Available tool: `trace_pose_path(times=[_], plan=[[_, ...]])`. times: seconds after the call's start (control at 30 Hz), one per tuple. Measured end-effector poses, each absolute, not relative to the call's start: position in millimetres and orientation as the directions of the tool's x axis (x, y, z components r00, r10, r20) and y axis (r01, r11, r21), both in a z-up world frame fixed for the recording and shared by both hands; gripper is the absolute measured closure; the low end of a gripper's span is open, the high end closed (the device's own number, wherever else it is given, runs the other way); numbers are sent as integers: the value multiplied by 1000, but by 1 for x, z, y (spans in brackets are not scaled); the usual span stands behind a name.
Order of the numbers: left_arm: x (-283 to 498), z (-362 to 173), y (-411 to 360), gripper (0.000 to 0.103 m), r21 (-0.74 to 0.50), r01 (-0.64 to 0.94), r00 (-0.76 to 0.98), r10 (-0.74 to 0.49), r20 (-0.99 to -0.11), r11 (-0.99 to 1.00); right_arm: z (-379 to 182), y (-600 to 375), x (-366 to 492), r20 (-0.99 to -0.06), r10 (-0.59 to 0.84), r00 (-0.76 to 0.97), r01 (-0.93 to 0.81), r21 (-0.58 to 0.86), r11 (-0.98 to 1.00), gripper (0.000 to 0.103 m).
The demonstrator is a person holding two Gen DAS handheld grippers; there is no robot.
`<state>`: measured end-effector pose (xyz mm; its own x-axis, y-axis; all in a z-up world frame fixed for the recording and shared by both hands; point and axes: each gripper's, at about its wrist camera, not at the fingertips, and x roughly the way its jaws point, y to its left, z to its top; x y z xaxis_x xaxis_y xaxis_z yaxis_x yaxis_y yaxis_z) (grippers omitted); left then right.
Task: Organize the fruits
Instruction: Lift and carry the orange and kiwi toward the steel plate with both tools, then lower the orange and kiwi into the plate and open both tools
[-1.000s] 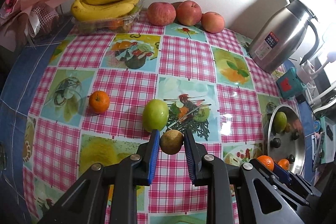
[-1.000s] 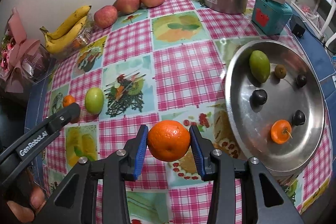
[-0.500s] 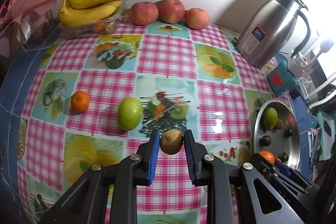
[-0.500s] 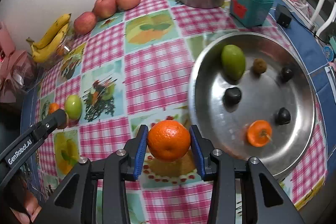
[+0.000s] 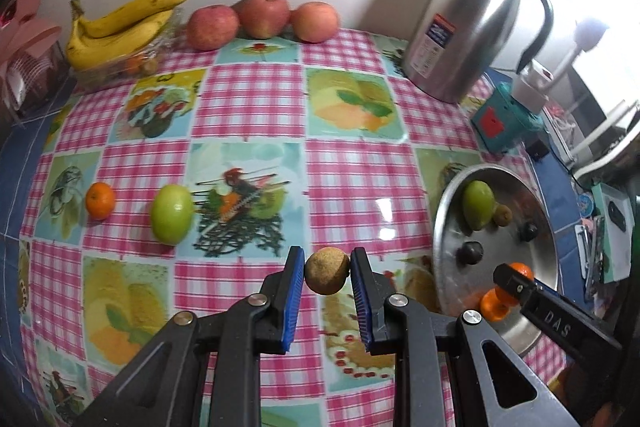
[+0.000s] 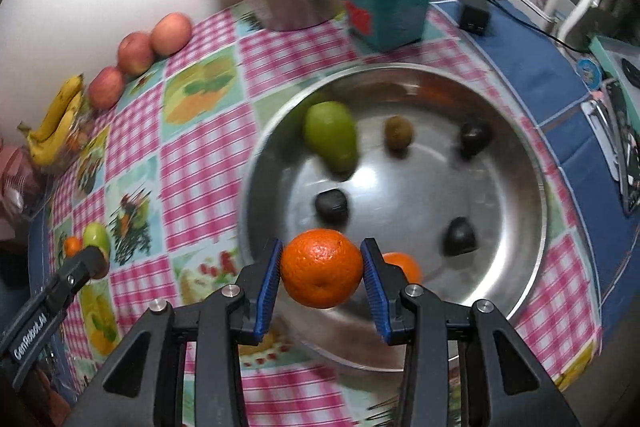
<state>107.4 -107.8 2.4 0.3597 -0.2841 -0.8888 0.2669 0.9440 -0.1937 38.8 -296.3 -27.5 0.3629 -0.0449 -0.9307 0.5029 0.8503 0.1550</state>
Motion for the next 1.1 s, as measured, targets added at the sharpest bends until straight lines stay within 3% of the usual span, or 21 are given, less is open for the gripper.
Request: trace_pose_path(times=[1.1], plan=[[54,-7,-231,77,-73,524,320,-276,-906,848,-27,-383,6,-927,-84,367,657,194,729,61]])
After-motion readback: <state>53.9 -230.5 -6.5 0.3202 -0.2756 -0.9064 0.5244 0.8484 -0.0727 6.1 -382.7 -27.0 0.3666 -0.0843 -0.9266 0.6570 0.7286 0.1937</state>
